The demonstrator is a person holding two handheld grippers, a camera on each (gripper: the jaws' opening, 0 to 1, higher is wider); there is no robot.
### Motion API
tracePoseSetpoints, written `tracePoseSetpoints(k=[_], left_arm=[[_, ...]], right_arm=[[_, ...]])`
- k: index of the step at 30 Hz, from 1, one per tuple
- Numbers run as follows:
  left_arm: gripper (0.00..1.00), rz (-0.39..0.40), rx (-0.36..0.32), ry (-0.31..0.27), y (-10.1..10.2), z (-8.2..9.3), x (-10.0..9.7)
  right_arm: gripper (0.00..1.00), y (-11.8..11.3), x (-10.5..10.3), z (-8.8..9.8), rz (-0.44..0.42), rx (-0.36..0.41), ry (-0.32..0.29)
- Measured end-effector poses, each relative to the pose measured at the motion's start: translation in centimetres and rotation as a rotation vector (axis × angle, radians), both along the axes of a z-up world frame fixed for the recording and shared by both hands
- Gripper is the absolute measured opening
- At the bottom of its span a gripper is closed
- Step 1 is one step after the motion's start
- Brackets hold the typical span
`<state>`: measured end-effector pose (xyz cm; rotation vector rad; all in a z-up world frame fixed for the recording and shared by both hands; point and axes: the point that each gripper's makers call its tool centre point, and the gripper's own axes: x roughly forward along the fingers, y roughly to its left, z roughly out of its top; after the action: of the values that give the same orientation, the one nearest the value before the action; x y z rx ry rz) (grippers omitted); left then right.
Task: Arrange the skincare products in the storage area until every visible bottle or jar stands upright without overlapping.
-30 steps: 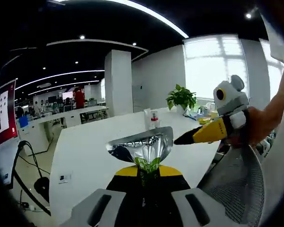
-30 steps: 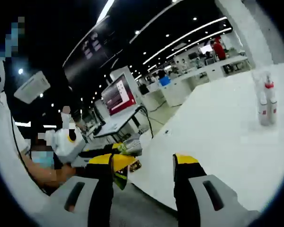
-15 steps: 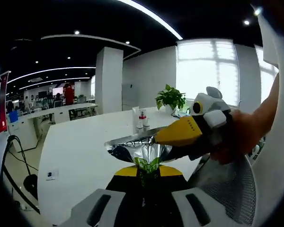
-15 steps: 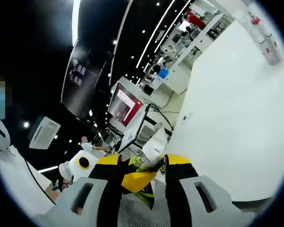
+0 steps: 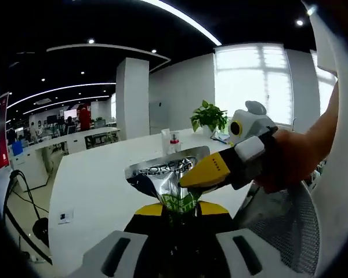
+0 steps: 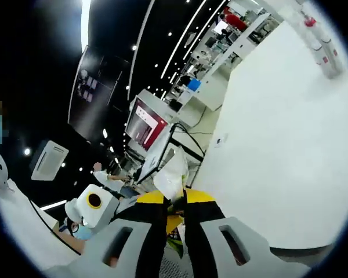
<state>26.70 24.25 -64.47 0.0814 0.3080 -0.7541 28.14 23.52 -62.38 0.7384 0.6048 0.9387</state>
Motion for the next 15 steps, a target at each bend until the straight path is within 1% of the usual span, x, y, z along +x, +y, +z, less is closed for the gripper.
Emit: tracePoseSetpoints(k=[2,4,6,8,9,11,12,15], left_arm=[[0.25,0.009,-0.005,-0.035,0.1,0.6,0.4],[0.31,0.031,-0.022,-0.045,0.4,1.0,0.7],[0.34,0.042,-0.034,-0.042,0.6,1.1,0.8],[0.36,0.031,-0.062,-0.026,0.4,1.3,0.7],[0.37,0.015,-0.087,-0.002,0.1,1.4,0.5],[0.43,-0.002,-0.131,0.033,-0.1,1.4,0.2],[0.46,-0.003,-0.151,0.041,-0.1,1.5,0.2],[0.58,0.005,-0.26,0.087,0.2,2.3,0.6]], right_arm=[[0.06,-0.4,0.2,0.3,-0.005,0.019,0.003],[0.06,-1.0,0.6,0.6,-0.018,0.03,-0.002],[0.06,-1.8,0.9,0.8,-0.032,0.036,-0.003],[0.05,-2.4,1.1,1.1,-0.039,0.036,-0.01],[0.05,-3.0,1.3,1.0,-0.044,0.029,-0.015],[0.05,-3.7,1.5,1.0,-0.046,0.026,-0.019],[0.05,-3.9,1.6,0.9,-0.046,0.028,-0.02],[0.04,-4.2,1.5,1.6,-0.009,0.047,-0.05]])
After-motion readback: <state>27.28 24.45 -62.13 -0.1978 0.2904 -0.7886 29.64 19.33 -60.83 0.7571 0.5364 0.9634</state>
